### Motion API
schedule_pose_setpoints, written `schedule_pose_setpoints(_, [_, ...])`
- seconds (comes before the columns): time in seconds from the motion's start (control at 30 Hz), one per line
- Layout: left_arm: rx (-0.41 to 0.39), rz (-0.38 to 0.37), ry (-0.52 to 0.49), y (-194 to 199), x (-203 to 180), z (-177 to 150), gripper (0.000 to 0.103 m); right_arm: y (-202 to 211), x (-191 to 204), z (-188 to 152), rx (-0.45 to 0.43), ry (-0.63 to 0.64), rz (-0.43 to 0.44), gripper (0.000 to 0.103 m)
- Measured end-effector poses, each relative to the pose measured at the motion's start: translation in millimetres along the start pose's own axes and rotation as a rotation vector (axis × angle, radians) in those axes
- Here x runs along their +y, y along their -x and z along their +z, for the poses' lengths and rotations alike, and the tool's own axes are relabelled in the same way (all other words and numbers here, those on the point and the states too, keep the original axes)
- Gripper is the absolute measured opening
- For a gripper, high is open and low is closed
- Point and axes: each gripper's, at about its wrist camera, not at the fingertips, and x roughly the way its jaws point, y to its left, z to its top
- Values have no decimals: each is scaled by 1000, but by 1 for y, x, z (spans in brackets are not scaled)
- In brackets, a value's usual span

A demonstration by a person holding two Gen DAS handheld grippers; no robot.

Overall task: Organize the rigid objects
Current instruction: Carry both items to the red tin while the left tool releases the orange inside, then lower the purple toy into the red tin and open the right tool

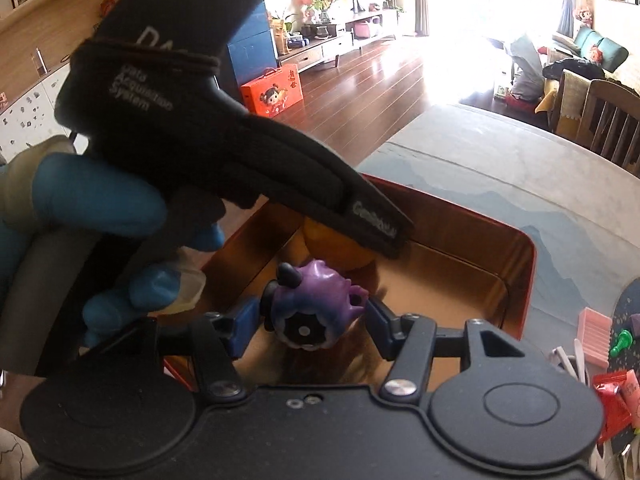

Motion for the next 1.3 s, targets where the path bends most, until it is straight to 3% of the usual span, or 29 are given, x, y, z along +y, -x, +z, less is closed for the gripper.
schedule_pose_setpoints(0.47, [10, 2, 4, -1, -2, 2, 53, 11, -4, -6, 1, -9, -16, 64])
schedule_pose_setpoints(0.57, [-21, -3, 14, 7, -1, 1, 53, 16, -5, -8, -2, -25, -33, 66])
schedule_pose_setpoints(0.7, [-65, -2, 17, 22, -3, 0, 66, 20, -5, -8, -18, -47, -54, 68])
schedule_pose_setpoints(0.83, [-86, -5, 9, 35, -10, -4, 67, 32, -7, -13, -39, -76, -70, 70])
schedule_pose_setpoints(1.07, [-132, -11, -29, 62, -36, -14, 67, 57, -21, -23, -82, -121, -97, 77])
schedule_pose_setpoints(1.17, [-153, -18, -41, 73, -50, -21, 73, 72, -26, -31, -101, -131, -107, 81])
schedule_pose_setpoints(1.3, [-171, -33, -49, 86, -71, -26, 74, 94, -37, -41, -123, -138, -120, 83])
